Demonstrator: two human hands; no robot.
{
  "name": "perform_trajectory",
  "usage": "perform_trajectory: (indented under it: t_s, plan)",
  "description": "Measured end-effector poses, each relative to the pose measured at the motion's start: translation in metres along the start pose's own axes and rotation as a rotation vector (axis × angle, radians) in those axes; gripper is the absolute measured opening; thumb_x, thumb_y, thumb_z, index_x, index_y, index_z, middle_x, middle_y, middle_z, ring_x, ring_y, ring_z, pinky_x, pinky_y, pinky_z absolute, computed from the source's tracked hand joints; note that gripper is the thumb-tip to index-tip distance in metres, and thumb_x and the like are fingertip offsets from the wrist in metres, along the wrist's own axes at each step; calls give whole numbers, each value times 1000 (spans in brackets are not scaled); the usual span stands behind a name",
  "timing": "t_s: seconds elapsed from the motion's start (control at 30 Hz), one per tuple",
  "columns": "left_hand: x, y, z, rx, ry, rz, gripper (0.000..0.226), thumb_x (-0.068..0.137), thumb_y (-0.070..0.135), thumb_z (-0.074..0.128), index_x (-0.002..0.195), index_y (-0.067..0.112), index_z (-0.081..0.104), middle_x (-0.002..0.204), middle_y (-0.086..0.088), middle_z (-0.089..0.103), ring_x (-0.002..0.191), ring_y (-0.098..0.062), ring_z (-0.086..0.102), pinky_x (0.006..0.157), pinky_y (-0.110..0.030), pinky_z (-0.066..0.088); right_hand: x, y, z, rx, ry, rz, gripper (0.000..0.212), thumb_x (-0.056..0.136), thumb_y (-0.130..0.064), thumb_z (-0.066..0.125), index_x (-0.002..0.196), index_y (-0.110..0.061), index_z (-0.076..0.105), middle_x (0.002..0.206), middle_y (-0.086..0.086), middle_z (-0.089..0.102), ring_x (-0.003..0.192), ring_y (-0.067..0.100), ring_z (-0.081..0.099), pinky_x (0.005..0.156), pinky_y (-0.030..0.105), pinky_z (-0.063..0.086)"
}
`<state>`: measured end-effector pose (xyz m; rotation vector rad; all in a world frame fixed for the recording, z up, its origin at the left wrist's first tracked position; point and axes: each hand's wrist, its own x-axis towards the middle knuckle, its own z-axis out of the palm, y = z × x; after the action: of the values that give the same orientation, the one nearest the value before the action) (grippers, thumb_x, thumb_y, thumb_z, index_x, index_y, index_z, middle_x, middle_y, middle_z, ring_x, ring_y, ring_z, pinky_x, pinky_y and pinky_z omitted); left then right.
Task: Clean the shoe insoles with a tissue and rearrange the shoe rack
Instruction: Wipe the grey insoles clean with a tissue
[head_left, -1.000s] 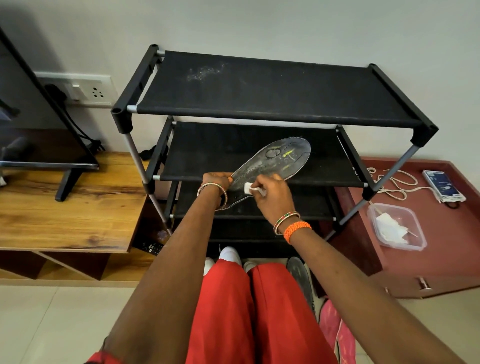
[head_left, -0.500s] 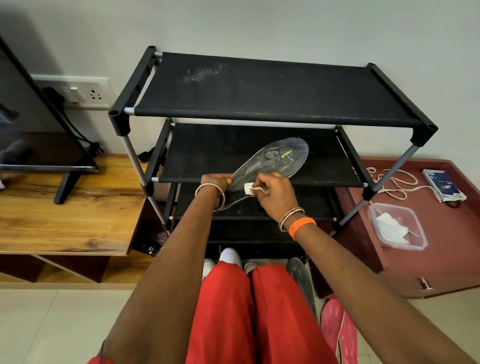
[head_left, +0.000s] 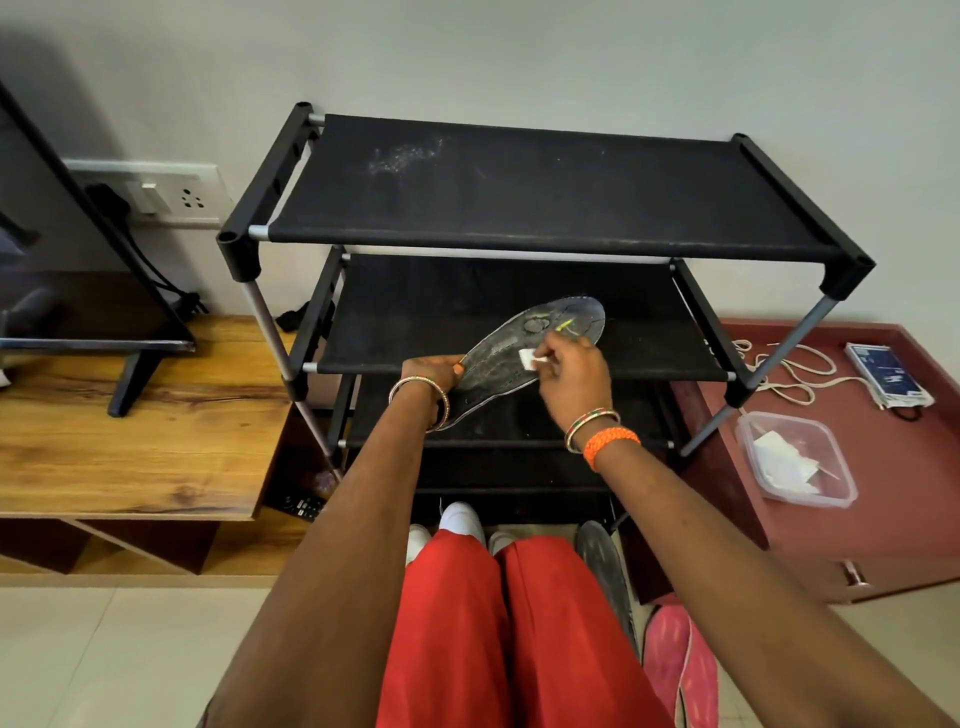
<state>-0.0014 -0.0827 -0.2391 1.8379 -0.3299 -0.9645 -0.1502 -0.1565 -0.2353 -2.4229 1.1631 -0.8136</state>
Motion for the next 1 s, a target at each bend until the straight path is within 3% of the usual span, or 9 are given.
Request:
perform_trajectory:
  t_s: [0.1,0.17,0.4,0.5,0.6,0.67,0.73,0.83,1.0]
  plan:
    - [-1,1,1,10,-3,8,28,90,-4,51,111,4,68,118,-10,66,106,-21,61,105,-30,42,-10,-6,5,82,-117,-133,14,77,2,64,82,-11,63,82,8,60,74,23,58,65,36,51]
    - [-3,2,-1,36,-23,15,29,91,-2,51,116,4,65,123,-10,62,114,-23,58,103,-28,42,-7,-1,1,41,-141,-182,17,79,2,64,88,-12,65,85,9,60,76,24,58,66,36,52]
    - [-6,2,0,38,-3,24,29,93,-1,47,113,7,67,117,-4,65,111,-19,58,104,-26,40,14,7,-5,-161,-107,-1,31,84,4,54,105,-11,70,99,20,68,94,39,62,80,41,53]
    - [-6,5,0,-19,-23,-32,32,89,-6,48,109,7,69,101,-7,68,97,-21,61,98,-29,46,-2,-20,9,-121,-233,-213,39,80,9,51,109,-11,69,101,18,67,97,35,62,85,40,51]
    - [-12,6,0,-41,-62,-50,32,83,-10,50,87,11,73,76,-5,66,85,-21,60,96,-35,50,-11,-29,16,-96,-374,-453,49,78,13,49,116,-14,66,108,15,64,100,33,62,87,41,52]
    - [-15,6,1,-32,-58,-28,31,86,-9,48,96,7,72,79,-4,65,87,-18,58,98,-32,47,0,-22,13,-169,-386,-465,49,79,12,48,117,-14,64,113,15,63,104,34,60,89,42,50]
    - [-19,9,1,-75,-52,-40,35,88,-9,44,111,5,67,79,-3,62,83,-17,56,89,-25,46,14,-15,9,-269,-372,-369,44,83,6,48,118,-14,63,115,16,62,108,35,58,91,42,48]
    - [-22,11,0,-88,-39,-64,37,89,-7,43,111,9,68,87,-5,61,82,-17,55,85,-25,44,21,-22,8,-294,-329,-227,31,89,-3,48,113,-13,66,109,17,65,104,36,59,88,41,48]
    - [-18,11,-3,-150,-56,-130,24,77,-7,59,94,4,72,69,-7,63,68,-21,59,82,-33,54,4,-37,7,-233,-477,-490,48,81,12,48,119,-13,63,123,11,61,115,27,55,99,38,44]
